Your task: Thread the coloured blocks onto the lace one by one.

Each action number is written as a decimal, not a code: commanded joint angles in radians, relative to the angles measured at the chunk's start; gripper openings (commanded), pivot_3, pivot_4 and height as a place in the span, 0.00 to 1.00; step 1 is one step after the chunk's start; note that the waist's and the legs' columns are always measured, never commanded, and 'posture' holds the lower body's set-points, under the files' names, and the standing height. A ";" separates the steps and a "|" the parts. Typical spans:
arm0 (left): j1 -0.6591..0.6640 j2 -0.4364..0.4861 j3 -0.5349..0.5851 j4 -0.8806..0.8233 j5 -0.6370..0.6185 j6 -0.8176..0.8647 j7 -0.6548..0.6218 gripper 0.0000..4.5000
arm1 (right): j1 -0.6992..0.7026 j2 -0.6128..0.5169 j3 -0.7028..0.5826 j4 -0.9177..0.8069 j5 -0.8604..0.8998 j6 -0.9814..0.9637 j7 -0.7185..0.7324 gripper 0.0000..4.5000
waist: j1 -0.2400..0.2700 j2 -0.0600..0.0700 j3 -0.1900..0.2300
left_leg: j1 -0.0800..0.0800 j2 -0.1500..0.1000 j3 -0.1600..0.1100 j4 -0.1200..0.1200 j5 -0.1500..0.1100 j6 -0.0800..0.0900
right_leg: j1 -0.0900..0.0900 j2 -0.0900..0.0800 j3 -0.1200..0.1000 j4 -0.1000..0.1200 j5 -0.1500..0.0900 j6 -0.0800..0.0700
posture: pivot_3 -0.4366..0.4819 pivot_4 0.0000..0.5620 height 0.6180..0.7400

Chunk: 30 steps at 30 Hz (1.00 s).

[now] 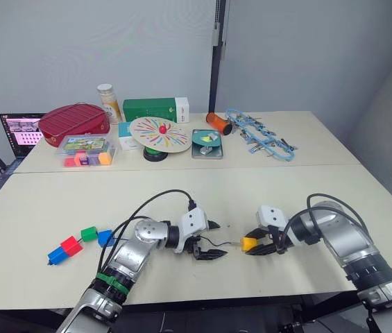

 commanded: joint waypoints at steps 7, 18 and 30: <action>-0.026 -0.016 -0.036 -0.011 0.015 -0.009 -0.017 0.16 | 0.007 0.003 0.001 -0.009 0.009 -0.017 -0.009 0.28 | 0.000 0.000 0.000 | 0.000 0.000 0.000 0.000 0.000 0.000 | 0.000 0.000 0.000 0.000 0.000 0.000 | 0.48 0.27 1.00; -0.123 -0.136 -0.078 0.129 0.061 -0.057 0.002 0.00 | 0.017 0.000 0.000 -0.032 0.015 -0.003 -0.015 0.28 | 0.000 0.000 0.000 | 0.000 0.000 0.001 0.000 0.000 0.000 | 0.000 0.000 0.000 0.000 0.000 0.000 | 0.48 0.27 1.00; -0.116 -0.148 -0.060 0.155 0.054 -0.058 -0.028 0.33 | 0.029 -0.013 -0.029 -0.059 0.038 0.046 -0.029 0.60 | 0.001 0.000 0.000 | 0.000 0.000 0.000 0.001 0.000 0.000 | 0.001 0.001 0.000 0.000 0.000 0.000 | 0.48 0.27 1.00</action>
